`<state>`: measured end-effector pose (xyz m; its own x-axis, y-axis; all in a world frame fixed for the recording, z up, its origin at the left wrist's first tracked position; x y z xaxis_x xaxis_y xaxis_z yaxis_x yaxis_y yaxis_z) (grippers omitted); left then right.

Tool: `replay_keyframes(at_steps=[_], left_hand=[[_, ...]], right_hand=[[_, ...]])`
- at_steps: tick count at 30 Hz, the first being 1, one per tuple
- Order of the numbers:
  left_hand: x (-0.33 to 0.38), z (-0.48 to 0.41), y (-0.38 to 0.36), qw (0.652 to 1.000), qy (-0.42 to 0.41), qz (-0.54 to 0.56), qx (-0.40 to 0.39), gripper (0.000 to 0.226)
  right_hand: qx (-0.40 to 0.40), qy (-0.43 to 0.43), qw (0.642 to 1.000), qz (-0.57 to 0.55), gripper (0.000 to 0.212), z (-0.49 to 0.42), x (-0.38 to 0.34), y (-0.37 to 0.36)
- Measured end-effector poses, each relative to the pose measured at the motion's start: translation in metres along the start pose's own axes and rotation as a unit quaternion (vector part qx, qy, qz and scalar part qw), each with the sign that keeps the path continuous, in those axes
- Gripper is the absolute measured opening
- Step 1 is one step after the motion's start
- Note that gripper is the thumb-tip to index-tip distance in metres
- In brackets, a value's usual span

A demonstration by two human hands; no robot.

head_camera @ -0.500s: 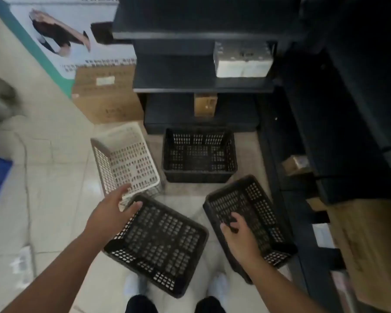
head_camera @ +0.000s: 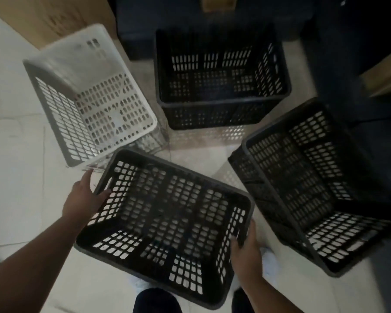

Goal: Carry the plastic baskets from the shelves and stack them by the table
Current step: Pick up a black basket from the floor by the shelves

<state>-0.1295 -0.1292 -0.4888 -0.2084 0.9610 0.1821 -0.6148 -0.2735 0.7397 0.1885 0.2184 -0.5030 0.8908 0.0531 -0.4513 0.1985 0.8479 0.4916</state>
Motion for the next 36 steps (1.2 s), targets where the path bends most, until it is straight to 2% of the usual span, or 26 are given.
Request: replay_keyframes(at_steps=[4,6,8,11,17,24,27,30,36], left_hand=[[-0.028,-0.022,-0.035,0.999,0.028,-0.033,-0.014,0.040],[-0.031,-0.023,-0.035,0.999,0.027,-0.042,-0.006,0.030],[-0.028,-0.014,-0.028,0.999,0.019,-0.040,0.002,0.027],[-0.021,0.019,-0.001,1.000,0.020,-0.011,0.014,0.030],[0.021,0.152,0.102,0.997,-0.019,0.070,0.010,0.038],[0.135,0.315,0.240,0.972,-0.189,0.140,0.018,0.045],[0.203,0.378,0.272,0.956,-0.273,0.107,0.006,0.038],[0.269,0.445,0.276,0.932,-0.354,0.070,-0.020,0.029],[0.370,0.625,0.217,0.864,-0.492,0.013,-0.105,0.045]], right_hand=[[0.029,0.016,0.999,-0.011,0.074,-0.004,0.015,-0.021],[0.034,0.049,0.997,-0.044,0.073,0.000,0.012,-0.019],[0.045,0.071,0.995,-0.052,0.072,0.007,0.007,-0.006],[0.066,0.051,0.995,-0.049,0.074,0.026,-0.005,0.029],[0.069,0.049,0.996,-0.035,0.074,0.132,-0.052,0.131],[0.168,0.054,0.983,-0.054,0.073,0.310,-0.077,0.271],[0.226,0.039,0.969,-0.097,0.077,0.391,-0.056,0.322],[0.286,0.002,0.945,-0.157,0.077,0.475,-0.011,0.365],[0.406,-0.083,0.882,-0.227,0.074,0.654,0.123,0.409]])
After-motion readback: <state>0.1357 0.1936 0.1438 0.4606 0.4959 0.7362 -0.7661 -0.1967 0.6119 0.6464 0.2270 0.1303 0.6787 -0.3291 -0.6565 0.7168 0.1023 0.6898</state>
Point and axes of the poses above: each hand's wrist, its own z-axis away from the middle knuckle, its own y-axis out of the back of the hand, x = y × z, the point moved 8 cm from there along -z, towards the middle knuckle, and after that the axes turned 8 degrees about -x, right-handed, at the moved point
